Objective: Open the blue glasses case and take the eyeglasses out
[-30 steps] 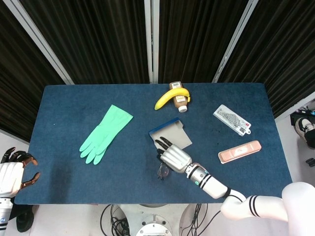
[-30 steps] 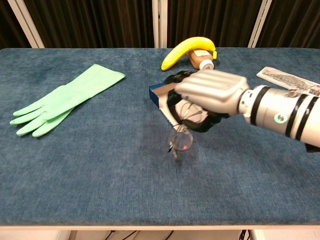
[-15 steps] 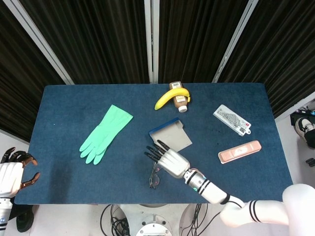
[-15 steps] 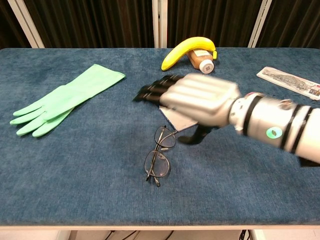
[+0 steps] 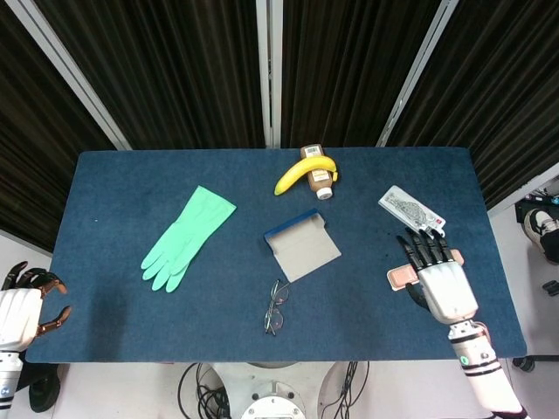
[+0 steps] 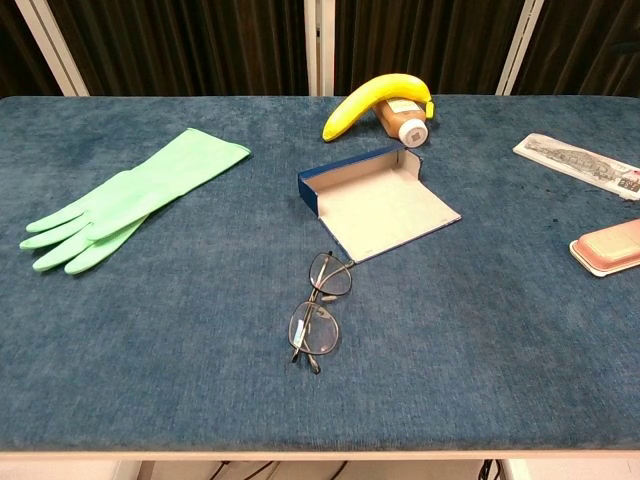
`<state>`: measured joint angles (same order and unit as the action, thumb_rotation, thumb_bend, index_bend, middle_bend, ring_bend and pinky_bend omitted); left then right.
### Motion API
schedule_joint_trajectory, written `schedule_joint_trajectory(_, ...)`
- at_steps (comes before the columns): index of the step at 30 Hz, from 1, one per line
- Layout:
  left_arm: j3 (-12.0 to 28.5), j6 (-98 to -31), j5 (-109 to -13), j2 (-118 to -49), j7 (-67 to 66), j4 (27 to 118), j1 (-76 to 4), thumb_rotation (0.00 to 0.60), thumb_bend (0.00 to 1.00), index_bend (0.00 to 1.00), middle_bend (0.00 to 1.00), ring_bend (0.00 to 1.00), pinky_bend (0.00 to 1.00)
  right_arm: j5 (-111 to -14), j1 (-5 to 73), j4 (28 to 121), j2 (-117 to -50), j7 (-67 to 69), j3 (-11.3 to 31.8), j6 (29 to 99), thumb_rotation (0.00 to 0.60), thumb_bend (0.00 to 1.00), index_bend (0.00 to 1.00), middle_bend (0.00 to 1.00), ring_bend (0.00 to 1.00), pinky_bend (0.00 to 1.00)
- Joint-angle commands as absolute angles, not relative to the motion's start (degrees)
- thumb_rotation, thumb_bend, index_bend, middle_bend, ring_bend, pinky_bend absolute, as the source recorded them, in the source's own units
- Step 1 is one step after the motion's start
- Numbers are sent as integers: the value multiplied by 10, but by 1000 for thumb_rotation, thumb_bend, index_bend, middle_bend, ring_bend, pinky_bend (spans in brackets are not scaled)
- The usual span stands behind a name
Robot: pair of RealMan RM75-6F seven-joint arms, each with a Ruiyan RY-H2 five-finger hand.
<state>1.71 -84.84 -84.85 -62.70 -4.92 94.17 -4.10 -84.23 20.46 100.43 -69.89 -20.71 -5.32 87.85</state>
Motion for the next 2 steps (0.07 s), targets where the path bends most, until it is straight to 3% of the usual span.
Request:
schedule_joint_trajectory(1, 17, -849, -848, -628, -51, 942, -41, 600, 240, 488, 378, 228, 114, -875, 135, 997, -655, -127, -78, 947, 600, 213, 0, 42, 0, 0)
schedule_joint_trajectory(2, 17, -850, -848, -628, -52, 942, -41, 600, 240, 488, 378, 228, 114, -878, 127, 994, -651, -118, -79, 954, 600, 214, 0, 42, 0, 0)
